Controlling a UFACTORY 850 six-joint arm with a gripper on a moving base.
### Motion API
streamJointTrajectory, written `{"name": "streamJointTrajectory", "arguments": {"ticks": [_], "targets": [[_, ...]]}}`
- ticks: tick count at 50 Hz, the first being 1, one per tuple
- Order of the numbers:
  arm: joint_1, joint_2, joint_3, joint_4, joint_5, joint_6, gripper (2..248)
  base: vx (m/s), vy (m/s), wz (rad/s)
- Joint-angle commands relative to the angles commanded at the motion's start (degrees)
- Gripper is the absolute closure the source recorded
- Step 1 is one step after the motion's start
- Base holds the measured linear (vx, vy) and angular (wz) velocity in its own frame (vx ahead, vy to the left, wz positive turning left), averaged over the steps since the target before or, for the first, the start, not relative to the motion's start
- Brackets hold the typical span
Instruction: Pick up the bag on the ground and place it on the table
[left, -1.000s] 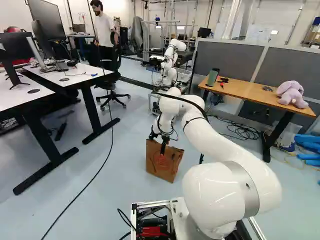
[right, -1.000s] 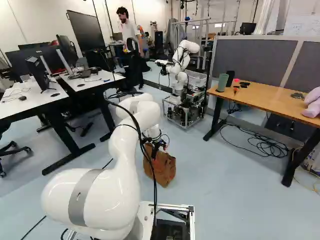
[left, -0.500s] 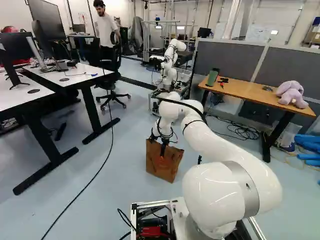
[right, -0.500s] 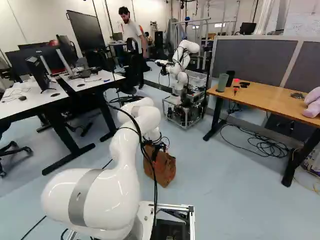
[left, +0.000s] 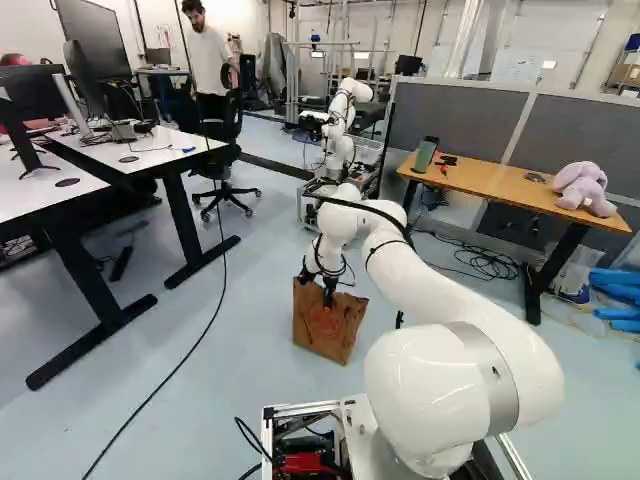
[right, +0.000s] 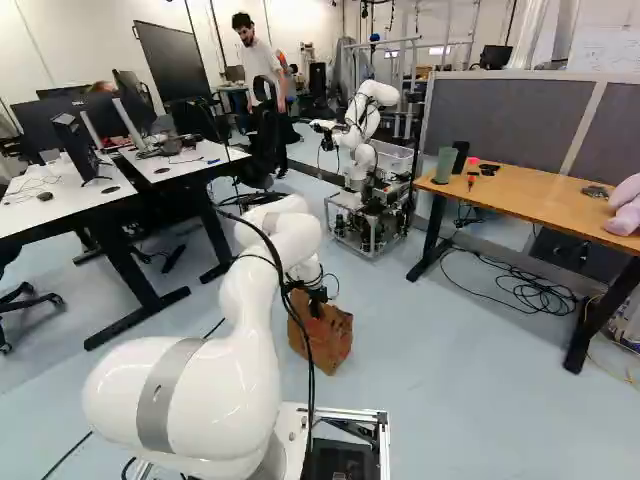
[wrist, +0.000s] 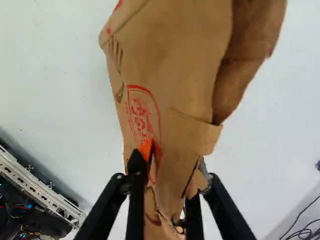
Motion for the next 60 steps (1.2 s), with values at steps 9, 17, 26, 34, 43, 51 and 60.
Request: {"name": "streamJointTrajectory", "arguments": {"ticks": [9,17,26,34,43,51,60], "targets": [[0.0,0.0,0.0,0.0,0.0,0.0,204,0.000,0.000,0.000],[0.0,0.0,0.0,0.0,0.0,0.0,229,0.000,0.000,0.000],[0.0,0.9,0.9,0.0,0.0,0.0,229,0.000,0.000,0.000],[0.0,2.5,2.5,0.3,0.0,0.0,229,0.000,0.000,0.000],[0.0,4.4,4.4,1.1,0.0,0.0,229,0.000,0.000,0.000],[0.0,6.2,6.1,1.8,0.0,0.0,229,0.000,0.000,0.000],[0.0,8.1,8.0,2.9,0.0,0.0,229,0.000,0.000,0.000]]}}
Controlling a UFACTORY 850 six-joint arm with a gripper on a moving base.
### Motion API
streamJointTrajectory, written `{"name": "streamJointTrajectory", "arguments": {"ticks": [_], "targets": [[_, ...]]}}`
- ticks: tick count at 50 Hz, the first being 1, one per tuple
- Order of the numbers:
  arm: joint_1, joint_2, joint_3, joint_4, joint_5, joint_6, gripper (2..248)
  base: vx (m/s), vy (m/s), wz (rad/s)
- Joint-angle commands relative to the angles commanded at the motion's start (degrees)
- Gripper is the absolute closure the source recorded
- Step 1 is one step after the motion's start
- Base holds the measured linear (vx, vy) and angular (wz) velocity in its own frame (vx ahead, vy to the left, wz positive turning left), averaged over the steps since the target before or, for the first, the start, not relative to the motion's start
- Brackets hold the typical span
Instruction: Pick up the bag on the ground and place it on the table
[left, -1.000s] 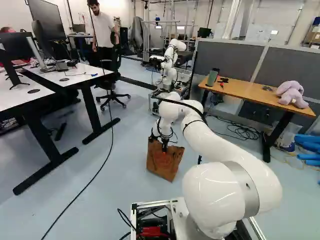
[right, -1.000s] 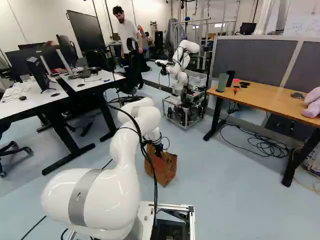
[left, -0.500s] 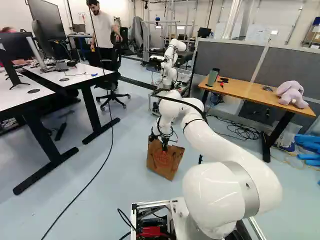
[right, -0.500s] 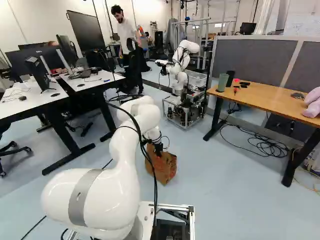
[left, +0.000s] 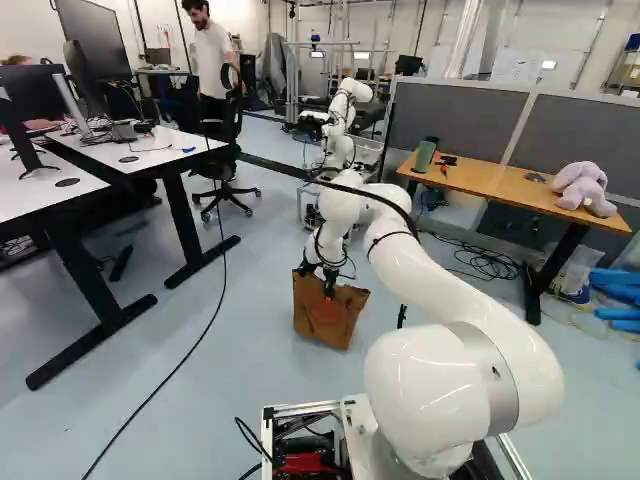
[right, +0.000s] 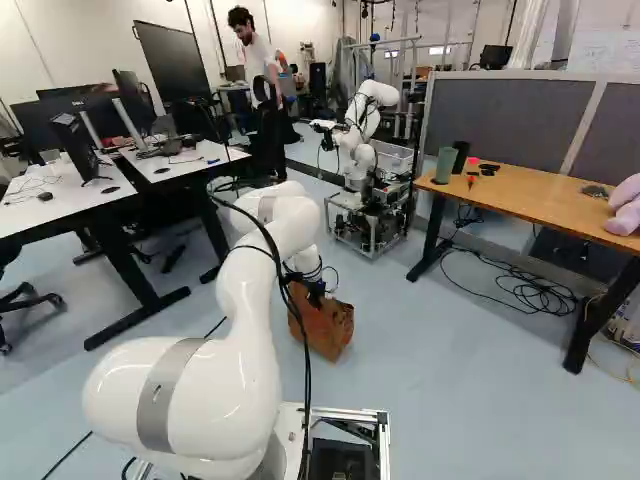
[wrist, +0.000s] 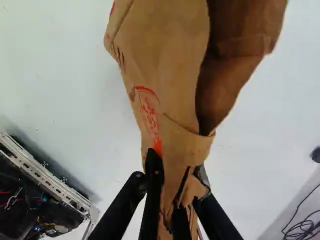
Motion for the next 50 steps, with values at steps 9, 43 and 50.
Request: {"name": "streamJointTrajectory", "arguments": {"ticks": [9,43,50], "targets": [[0.0,2.0,1.8,1.7,0.0,0.0,229,0.000,0.000,0.000],[0.0,9.1,8.2,8.8,-0.2,10.3,229,0.000,0.000,0.000],[0.0,10.6,9.4,10.5,-0.5,14.5,229,0.000,0.000,0.000]]}}
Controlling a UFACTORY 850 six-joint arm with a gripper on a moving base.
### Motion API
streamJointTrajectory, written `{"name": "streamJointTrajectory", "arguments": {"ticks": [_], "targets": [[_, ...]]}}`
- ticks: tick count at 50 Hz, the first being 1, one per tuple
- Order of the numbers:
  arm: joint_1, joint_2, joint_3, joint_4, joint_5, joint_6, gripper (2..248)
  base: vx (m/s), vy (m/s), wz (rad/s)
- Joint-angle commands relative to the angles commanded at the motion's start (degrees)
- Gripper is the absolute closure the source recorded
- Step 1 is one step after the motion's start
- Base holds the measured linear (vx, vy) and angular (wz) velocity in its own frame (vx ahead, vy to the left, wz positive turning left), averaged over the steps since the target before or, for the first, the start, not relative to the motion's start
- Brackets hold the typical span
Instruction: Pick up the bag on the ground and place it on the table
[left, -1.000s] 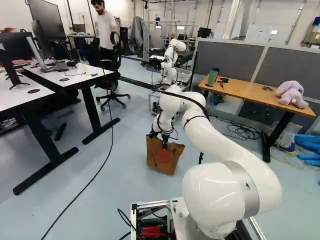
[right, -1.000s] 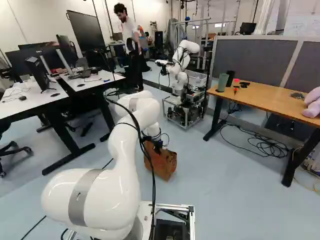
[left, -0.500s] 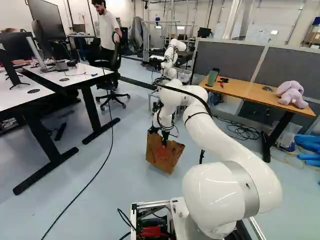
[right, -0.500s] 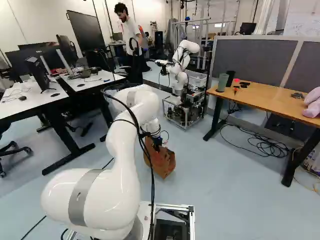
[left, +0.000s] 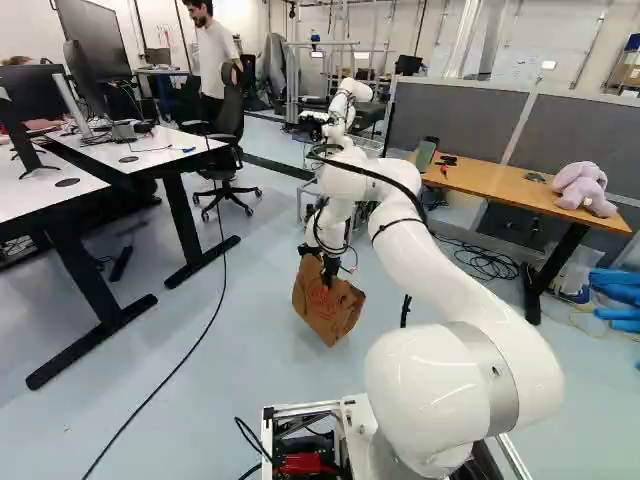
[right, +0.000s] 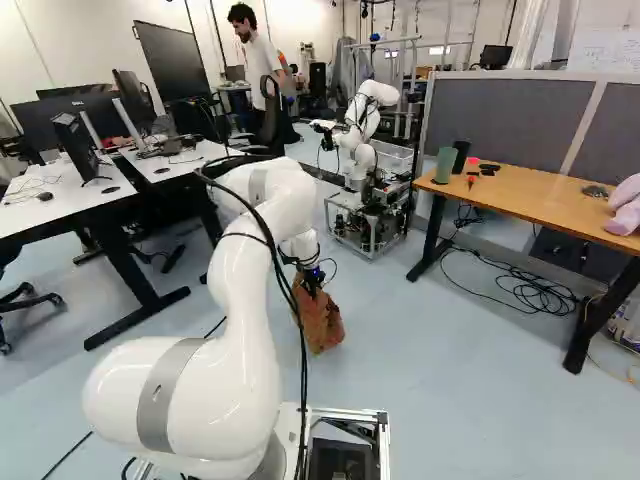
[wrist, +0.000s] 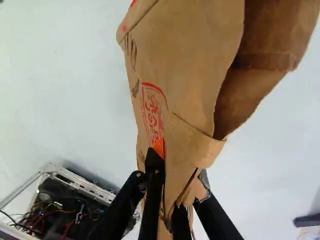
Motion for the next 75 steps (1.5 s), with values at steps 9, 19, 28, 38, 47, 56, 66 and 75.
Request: {"name": "streamJointTrajectory", "arguments": {"ticks": [9,19,28,38,47,56,66,75], "targets": [[0.0,1.9,1.6,2.3,-0.6,5.4,229,0.000,0.000,0.000],[0.0,4.0,3.2,4.9,-1.6,11.4,229,0.000,0.000,0.000],[0.0,5.8,4.7,6.5,-2.0,15.5,229,0.000,0.000,0.000],[0.0,8.0,6.4,6.8,-2.1,16.2,229,0.000,0.000,0.000],[0.0,9.8,7.8,6.8,-2.1,16.2,229,0.000,0.000,0.000],[0.0,11.7,9.1,6.8,-2.1,16.2,229,0.000,0.000,0.000],[0.0,13.7,10.6,6.8,-2.1,16.2,229,0.000,0.000,0.000],[0.0,15.6,11.9,6.8,-2.4,16.2,229,0.000,0.000,0.000]]}}
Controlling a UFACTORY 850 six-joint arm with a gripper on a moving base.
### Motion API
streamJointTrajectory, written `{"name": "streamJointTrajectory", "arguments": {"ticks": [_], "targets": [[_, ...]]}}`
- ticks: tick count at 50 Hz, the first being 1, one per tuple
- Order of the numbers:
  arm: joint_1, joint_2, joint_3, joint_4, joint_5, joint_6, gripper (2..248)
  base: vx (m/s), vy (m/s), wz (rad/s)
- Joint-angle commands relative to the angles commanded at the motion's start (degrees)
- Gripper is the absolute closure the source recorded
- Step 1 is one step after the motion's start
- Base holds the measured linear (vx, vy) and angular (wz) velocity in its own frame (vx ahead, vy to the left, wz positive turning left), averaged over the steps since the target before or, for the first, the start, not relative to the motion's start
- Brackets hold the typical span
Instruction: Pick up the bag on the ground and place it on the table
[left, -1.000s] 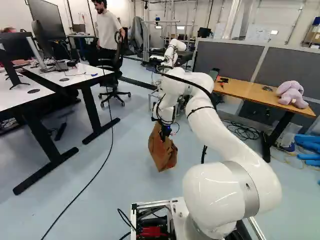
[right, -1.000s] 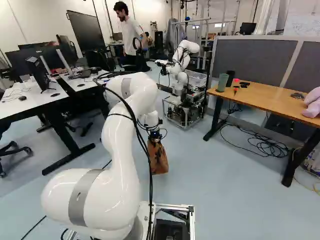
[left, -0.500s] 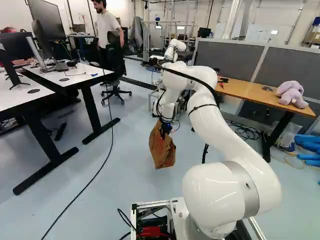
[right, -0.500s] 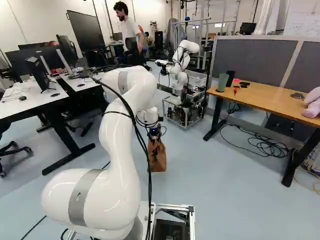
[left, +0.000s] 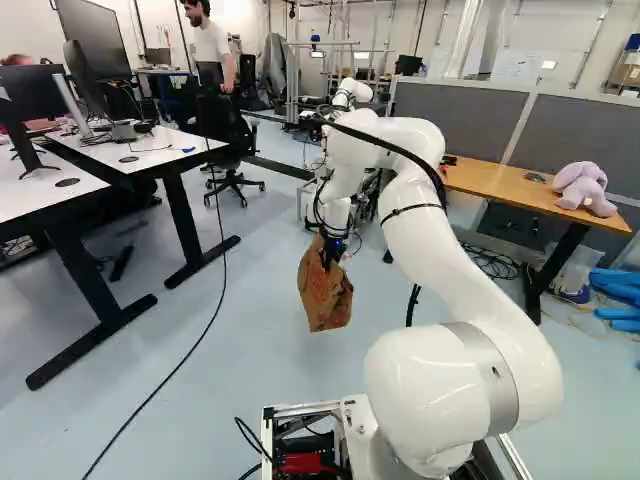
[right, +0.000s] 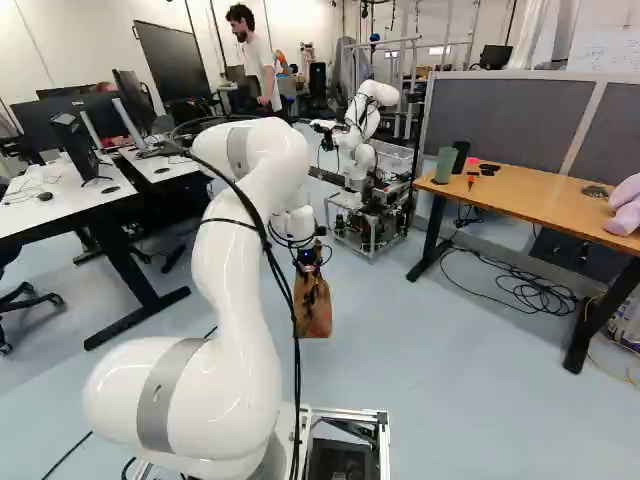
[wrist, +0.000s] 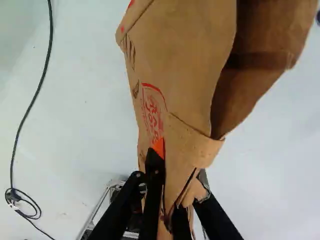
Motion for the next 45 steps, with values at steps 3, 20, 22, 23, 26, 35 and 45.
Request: {"name": "streamJointTrajectory", "arguments": {"ticks": [3,20,22,23,26,35,45], "targets": [[0.0,0.6,0.4,0.0,-0.1,0.0,229,0.000,0.000,0.000],[-0.1,4.0,2.6,0.4,-1.1,0.0,229,0.000,0.000,0.000],[-0.1,4.4,2.8,0.6,-1.3,0.0,229,0.000,0.000,0.000],[-0.2,4.6,2.9,0.6,-1.4,0.0,229,0.000,0.000,0.000],[-0.2,5.2,3.2,0.9,-1.6,0.0,229,0.000,0.000,0.000],[-0.4,6.9,4.1,1.6,-2.5,0.0,229,0.000,0.000,0.000],[-0.7,8.9,5.2,2.5,-3.6,0.0,229,0.000,0.000,0.000]]}}
